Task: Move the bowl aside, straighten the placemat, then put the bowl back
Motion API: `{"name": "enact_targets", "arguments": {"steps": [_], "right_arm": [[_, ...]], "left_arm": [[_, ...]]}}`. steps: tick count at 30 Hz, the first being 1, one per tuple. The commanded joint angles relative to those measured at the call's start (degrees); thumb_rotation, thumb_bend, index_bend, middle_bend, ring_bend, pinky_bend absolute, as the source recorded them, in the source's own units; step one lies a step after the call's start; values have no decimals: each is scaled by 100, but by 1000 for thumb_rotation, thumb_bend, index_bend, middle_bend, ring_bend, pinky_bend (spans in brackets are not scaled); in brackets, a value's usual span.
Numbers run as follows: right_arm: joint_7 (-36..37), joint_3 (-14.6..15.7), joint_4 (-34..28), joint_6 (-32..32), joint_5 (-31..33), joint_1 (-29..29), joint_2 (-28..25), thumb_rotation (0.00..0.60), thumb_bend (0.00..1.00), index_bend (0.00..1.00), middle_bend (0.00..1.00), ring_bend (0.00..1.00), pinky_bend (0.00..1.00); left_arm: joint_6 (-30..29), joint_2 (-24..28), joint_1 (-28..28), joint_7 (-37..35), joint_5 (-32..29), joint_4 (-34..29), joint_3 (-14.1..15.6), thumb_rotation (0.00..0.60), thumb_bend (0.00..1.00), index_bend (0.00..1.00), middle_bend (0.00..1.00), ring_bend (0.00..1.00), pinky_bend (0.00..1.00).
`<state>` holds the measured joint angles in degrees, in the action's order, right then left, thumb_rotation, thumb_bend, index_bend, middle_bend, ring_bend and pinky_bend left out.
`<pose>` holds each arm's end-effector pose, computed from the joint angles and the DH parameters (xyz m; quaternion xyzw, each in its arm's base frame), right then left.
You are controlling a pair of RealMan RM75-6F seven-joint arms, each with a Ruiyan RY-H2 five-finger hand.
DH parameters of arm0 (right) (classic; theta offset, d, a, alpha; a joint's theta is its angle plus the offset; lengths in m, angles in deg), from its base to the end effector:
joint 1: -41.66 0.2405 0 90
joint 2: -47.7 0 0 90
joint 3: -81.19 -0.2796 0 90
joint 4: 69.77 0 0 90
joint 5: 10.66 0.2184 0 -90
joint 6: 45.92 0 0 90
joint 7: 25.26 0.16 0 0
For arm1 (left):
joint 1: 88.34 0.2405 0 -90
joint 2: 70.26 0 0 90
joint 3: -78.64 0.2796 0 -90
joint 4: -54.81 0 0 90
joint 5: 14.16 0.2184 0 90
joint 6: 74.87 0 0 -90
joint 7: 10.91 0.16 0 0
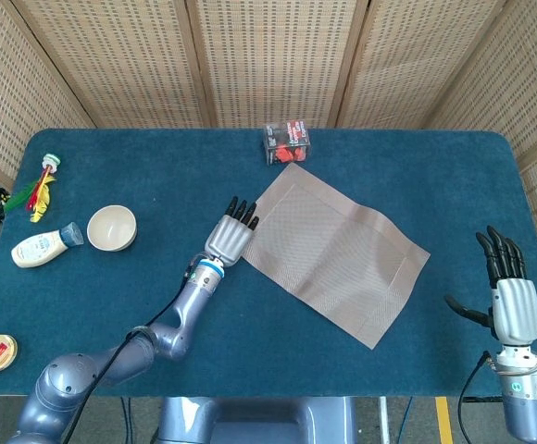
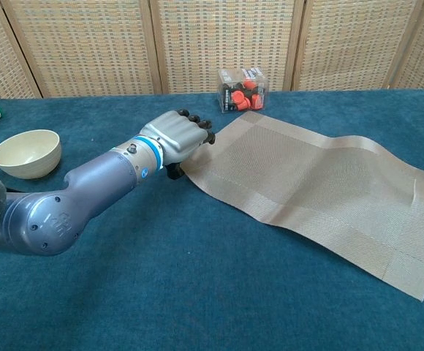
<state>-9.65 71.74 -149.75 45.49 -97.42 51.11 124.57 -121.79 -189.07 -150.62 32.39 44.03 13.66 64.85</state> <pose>-0.3219 -0.2482 0.1387 0.5053 -0.3777 0.5574 0.5397 -0.0784 0.4433 -0.1560 -0.8164 -0.1469 -0.2470 0.5010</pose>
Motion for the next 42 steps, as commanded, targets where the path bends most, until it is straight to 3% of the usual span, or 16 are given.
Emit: {"name": "enact_targets", "arguments": {"steps": [1, 4, 14, 19, 27, 34, 42], "right_arm": [[25, 0, -6, 25, -24, -7, 2, 600, 244, 70, 0, 0, 0], [38, 7, -20, 51, -51, -17, -4, 600, 243, 74, 0, 0, 0], [128, 17, -99, 103, -108, -44, -52, 600, 243, 81, 0, 0, 0], [227, -8, -111, 138, -84, -74, -91, 600, 243, 84, 0, 0, 0], [247, -1, -105, 189, -126, -95, -93, 600, 248, 91, 0, 0, 0], [204, 40, -146, 210, -216, -95, -99, 600, 248, 92, 0, 0, 0], [97, 82, -198, 244, -321, -89, -91, 600, 248, 93, 0, 0, 0]], "left_arm": [[-133, -44, 16, -355, 321, 103, 105, 600, 450, 164, 0, 0, 0], [-187, -29, 45, -565, 482, 118, 139, 600, 450, 197, 0, 0, 0], [-385, -50, 125, -864, 808, 220, 161, 600, 450, 488, 0, 0, 0], [-370, -146, 92, -872, 840, 318, 85, 600, 449, 552, 0, 0, 0], [-455, -61, 172, -885, 993, 180, 125, 600, 455, 570, 0, 0, 0], [-683, 246, 423, -770, 1138, -368, 256, 600, 456, 590, 0, 0, 0], [-937, 1229, 1022, 16, 1044, -2094, 609, 600, 455, 598, 0, 0, 0]]}}
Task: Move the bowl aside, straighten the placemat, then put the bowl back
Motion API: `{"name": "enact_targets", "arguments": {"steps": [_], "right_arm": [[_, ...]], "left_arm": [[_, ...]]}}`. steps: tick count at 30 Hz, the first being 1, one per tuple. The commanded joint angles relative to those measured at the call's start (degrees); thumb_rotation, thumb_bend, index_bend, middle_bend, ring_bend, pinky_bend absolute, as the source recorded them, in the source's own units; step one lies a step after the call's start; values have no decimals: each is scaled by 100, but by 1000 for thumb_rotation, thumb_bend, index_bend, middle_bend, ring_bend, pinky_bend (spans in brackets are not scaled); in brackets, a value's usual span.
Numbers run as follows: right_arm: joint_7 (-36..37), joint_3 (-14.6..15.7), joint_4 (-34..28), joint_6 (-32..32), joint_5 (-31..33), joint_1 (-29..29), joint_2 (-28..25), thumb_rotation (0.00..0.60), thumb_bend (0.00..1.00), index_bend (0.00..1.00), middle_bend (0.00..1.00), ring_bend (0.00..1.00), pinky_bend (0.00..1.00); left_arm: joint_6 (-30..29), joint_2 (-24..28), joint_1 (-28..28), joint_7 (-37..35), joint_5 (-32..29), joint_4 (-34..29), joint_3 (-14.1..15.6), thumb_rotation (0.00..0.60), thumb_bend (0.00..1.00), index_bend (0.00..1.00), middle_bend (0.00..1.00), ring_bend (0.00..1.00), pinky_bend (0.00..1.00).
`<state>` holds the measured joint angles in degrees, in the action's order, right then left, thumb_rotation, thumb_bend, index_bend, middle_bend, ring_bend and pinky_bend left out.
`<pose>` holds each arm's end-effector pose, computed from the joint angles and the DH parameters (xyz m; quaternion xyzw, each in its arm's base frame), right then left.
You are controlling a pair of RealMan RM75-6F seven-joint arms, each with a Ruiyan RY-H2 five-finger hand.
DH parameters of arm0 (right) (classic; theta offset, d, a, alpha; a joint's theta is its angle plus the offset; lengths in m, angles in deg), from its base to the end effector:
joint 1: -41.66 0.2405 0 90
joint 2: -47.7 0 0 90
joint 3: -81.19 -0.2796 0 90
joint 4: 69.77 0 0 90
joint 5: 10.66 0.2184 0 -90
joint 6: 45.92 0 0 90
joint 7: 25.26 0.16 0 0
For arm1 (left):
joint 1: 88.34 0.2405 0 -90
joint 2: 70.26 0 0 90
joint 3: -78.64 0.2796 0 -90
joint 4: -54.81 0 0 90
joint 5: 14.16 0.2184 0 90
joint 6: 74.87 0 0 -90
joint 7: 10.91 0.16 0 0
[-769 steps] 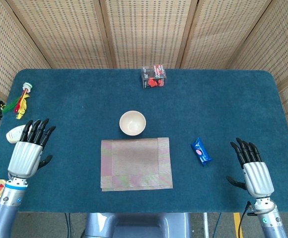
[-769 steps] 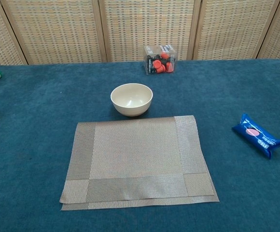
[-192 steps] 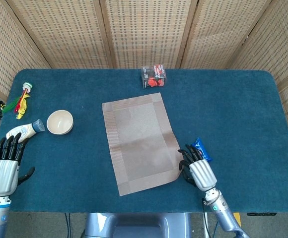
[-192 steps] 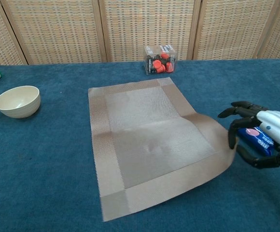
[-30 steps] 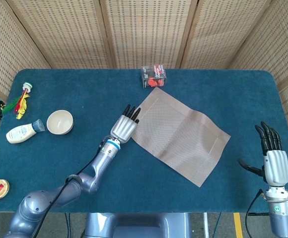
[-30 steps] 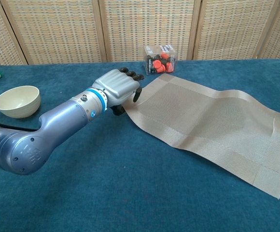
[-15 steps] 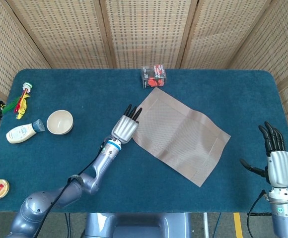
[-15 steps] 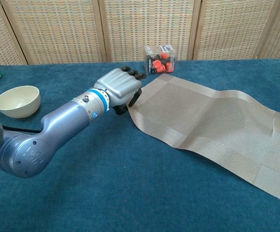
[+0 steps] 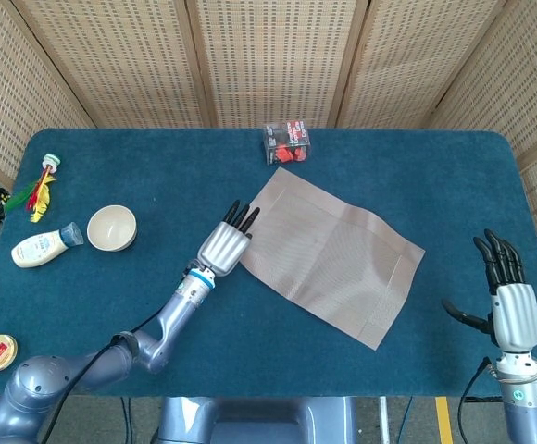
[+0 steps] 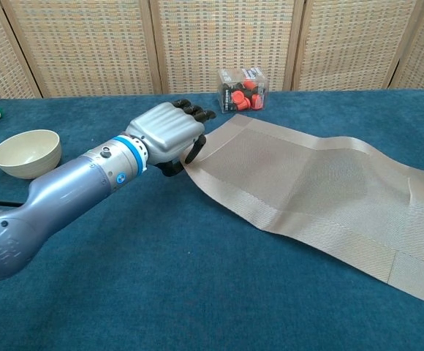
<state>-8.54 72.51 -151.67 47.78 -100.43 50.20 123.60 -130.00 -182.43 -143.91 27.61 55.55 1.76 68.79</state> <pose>-0.3121 -0.2379 0.1419 0.5087 -0.3713 0.5774 0.5196 -0.0900 0.4125 -0.1305 -0.8155 -0.1099 -0.3087 0.4770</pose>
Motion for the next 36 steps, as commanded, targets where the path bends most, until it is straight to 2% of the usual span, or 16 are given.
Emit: {"name": "enact_targets", "arguments": {"steps": [1, 8, 10, 15, 23, 36], "right_arm": [[-24, 8, -10, 26, -32, 1, 12, 600, 248, 93, 0, 0, 0], [-141, 52, -53, 44, -103, 0, 39, 600, 248, 94, 0, 0, 0], [-236, 92, -87, 52, -172, 4, 53, 600, 248, 94, 0, 0, 0], [-303, 127, -132, 81, -236, 0, 77, 600, 249, 94, 0, 0, 0], [-296, 147, -171, 133, -285, -19, 56, 600, 247, 94, 0, 0, 0], [-203, 155, -229, 185, -317, -44, 6, 600, 248, 94, 0, 0, 0]], "left_arm": [[-143, 693, 415, 620, -135, -1130, 267, 600, 456, 598, 0, 0, 0], [-430, 1308, 812, 1030, -52, -2282, 698, 600, 455, 600, 0, 0, 0], [-633, 1566, 1030, 1176, 176, -2838, 1053, 600, 455, 602, 0, 0, 0], [-865, 1843, 1273, 1418, 484, -3514, 1415, 600, 455, 603, 0, 0, 0], [-984, 1943, 1462, 1490, 852, -3967, 1631, 600, 456, 603, 0, 0, 0], [-936, 2002, 1643, 1588, 1156, -4177, 1806, 600, 456, 606, 0, 0, 0]]}}
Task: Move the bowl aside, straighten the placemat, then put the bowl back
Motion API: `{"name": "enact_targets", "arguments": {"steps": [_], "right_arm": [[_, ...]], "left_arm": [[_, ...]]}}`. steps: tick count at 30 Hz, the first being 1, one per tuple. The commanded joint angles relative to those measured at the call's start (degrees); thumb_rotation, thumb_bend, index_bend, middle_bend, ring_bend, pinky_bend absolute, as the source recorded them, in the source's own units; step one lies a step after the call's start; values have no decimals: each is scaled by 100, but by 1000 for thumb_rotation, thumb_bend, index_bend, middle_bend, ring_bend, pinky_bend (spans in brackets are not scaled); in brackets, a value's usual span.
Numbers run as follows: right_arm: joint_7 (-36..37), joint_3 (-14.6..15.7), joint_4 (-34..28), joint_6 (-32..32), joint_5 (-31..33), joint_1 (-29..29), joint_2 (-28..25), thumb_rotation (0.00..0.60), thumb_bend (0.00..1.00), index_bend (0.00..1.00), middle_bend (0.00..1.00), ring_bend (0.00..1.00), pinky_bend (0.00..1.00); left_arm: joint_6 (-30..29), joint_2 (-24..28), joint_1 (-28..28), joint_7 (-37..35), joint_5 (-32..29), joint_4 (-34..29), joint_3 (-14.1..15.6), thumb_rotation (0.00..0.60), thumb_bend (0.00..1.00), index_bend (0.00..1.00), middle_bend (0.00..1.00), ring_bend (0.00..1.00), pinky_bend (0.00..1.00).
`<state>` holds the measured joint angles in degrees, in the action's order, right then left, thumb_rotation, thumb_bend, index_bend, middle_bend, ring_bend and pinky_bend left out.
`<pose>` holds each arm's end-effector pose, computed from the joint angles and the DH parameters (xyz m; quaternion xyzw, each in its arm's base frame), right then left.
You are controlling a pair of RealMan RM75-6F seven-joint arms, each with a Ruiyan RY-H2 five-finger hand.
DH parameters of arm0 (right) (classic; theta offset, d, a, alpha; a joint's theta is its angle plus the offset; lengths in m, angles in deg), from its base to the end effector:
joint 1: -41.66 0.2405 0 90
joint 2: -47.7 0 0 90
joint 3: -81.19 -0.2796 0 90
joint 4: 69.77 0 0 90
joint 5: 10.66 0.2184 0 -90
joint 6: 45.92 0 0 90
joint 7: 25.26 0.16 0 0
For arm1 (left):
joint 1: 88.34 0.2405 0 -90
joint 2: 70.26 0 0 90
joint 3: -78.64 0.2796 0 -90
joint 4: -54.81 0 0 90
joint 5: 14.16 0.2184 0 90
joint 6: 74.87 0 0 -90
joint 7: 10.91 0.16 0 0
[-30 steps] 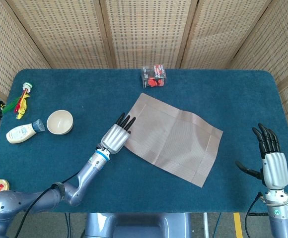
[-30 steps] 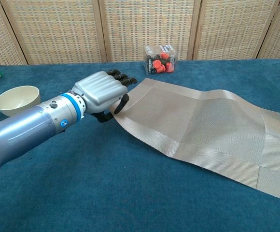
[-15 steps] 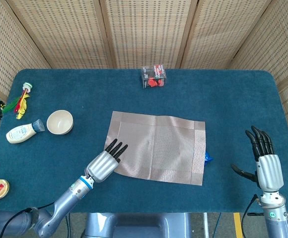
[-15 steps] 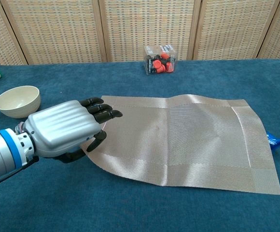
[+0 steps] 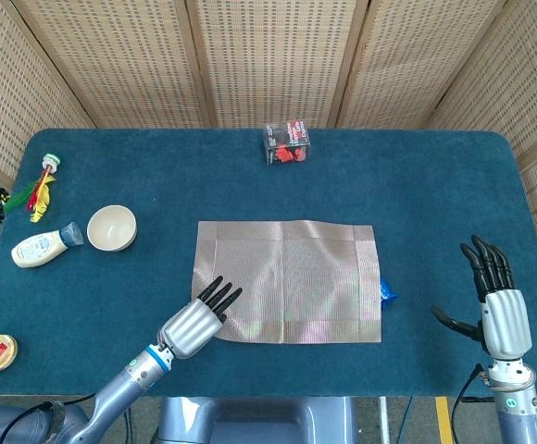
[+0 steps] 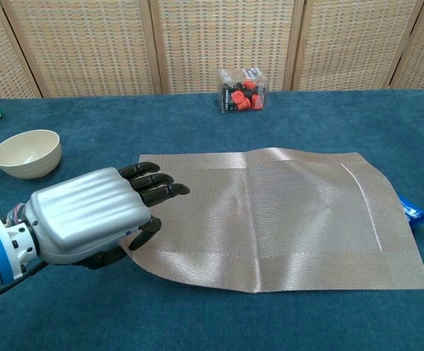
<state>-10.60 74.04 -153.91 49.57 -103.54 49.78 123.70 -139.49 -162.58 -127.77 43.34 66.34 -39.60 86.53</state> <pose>-0.2984 -0.2275 0.1352 0.5219 -0.3626 0.5855 0.5034 -0.1430 0.2492 -0.0754 -0.8807 -0.0707 -0.2855 0.3713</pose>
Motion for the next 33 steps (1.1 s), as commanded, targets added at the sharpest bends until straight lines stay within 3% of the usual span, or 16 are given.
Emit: {"name": "enact_targets", "arguments": {"steps": [1, 15, 18, 20, 22, 33], "right_arm": [[8, 3, -10, 14, -12, -5, -10, 600, 248, 94, 0, 0, 0], [7, 65, -54, -12, -89, 2, -12, 600, 248, 94, 0, 0, 0], [0, 75, -51, -21, -98, 5, -6, 600, 248, 94, 0, 0, 0], [-9, 78, -49, -20, -104, 6, -1, 600, 248, 94, 0, 0, 0], [-18, 81, -46, -24, -106, 7, 2, 600, 249, 94, 0, 0, 0], [-59, 108, -86, 43, -182, -12, -5, 600, 249, 94, 0, 0, 0]], "left_arm": [[17, 35, 43, 33, 127, -66, 49, 600, 456, 606, 0, 0, 0], [34, 293, 277, 167, 352, -180, 113, 600, 455, 584, 0, 0, 0], [34, 312, 322, 164, 375, -149, 87, 600, 420, 451, 0, 0, 0], [42, 330, 346, 158, 369, -145, 65, 600, 326, 270, 0, 0, 0], [37, 350, 374, 138, 373, -164, 46, 600, 281, 179, 0, 0, 0], [-103, 452, 545, -279, 812, -360, 105, 600, 264, 145, 0, 0, 0]]}}
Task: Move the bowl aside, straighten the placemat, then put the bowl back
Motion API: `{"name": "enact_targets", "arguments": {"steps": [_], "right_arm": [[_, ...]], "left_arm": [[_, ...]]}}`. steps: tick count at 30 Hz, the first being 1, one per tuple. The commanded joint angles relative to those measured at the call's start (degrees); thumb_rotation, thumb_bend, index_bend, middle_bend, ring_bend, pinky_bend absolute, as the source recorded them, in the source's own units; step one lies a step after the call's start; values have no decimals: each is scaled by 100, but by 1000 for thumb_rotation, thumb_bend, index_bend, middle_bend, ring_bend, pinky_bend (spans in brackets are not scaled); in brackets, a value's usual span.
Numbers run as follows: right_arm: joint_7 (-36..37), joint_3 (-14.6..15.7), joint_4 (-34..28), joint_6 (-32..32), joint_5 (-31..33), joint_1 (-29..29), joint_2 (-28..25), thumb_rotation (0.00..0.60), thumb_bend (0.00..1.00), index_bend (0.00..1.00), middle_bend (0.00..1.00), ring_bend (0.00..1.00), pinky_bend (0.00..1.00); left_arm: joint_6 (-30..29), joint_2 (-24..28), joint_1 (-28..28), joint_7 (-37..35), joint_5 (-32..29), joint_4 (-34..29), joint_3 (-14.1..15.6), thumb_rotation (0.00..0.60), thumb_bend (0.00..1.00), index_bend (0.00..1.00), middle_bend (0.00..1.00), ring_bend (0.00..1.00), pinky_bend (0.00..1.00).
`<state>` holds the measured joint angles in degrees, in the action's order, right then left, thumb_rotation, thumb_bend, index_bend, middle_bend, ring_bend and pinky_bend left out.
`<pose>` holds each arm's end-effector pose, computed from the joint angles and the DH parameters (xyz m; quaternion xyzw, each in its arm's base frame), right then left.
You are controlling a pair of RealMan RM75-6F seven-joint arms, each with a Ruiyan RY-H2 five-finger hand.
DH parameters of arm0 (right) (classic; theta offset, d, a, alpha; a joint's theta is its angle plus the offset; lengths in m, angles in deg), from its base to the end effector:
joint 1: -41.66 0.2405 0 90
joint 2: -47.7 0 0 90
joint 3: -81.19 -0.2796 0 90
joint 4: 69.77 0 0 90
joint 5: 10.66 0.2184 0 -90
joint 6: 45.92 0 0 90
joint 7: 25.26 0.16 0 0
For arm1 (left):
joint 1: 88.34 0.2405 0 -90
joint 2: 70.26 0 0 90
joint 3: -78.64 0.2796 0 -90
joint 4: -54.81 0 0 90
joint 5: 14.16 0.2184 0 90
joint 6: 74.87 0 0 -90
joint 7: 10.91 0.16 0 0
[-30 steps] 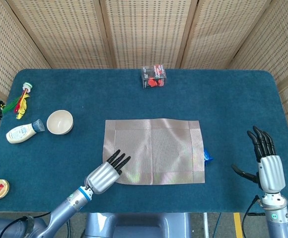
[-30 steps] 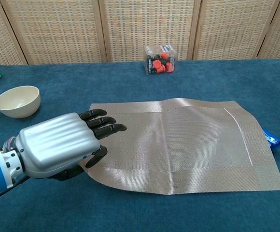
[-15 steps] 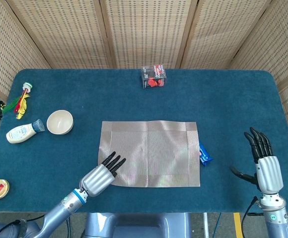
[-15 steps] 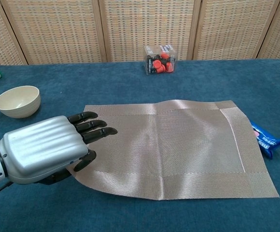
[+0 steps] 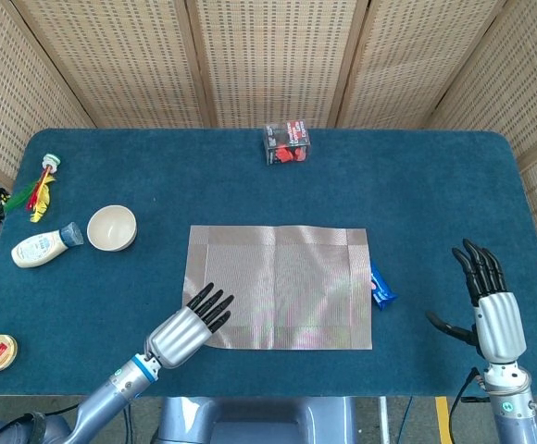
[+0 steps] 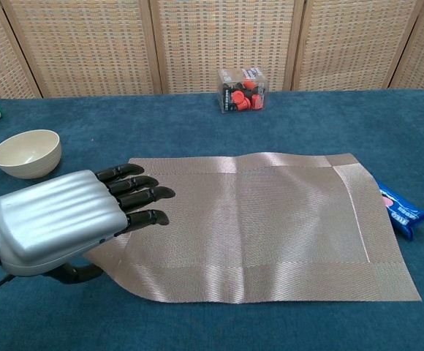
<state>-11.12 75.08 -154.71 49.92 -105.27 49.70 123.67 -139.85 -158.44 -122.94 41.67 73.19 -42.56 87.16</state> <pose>-0.2927 -0.2224 0.1306 0.5320 -0.3620 0.5873 0.4910 -0.1558 0.2303 -0.0543 -0.8787 -0.0711 -0.2963 0.3674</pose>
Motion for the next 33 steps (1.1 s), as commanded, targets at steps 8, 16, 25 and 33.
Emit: {"name": "enact_targets", "arguments": {"steps": [8, 16, 25, 33], "right_arm": [[-49, 50, -49, 58, -110, -16, -11, 600, 249, 94, 0, 0, 0], [-250, 123, -171, 21, -168, -35, -24, 600, 248, 94, 0, 0, 0], [-347, 154, -225, 20, -215, -42, -14, 600, 248, 94, 0, 0, 0], [-352, 168, -222, -10, -220, -36, -5, 600, 249, 94, 0, 0, 0]], "left_arm": [[-569, 299, 350, -670, 672, -351, 149, 600, 262, 144, 0, 0, 0], [-1722, 837, 935, -1516, 225, -43, -544, 600, 176, 139, 0, 0, 0], [-1529, 1155, 1085, -2221, -770, 767, -1126, 600, 137, 135, 0, 0, 0], [-1106, 911, 1108, -2569, -1296, 1613, -1297, 600, 137, 189, 0, 0, 0]]}}
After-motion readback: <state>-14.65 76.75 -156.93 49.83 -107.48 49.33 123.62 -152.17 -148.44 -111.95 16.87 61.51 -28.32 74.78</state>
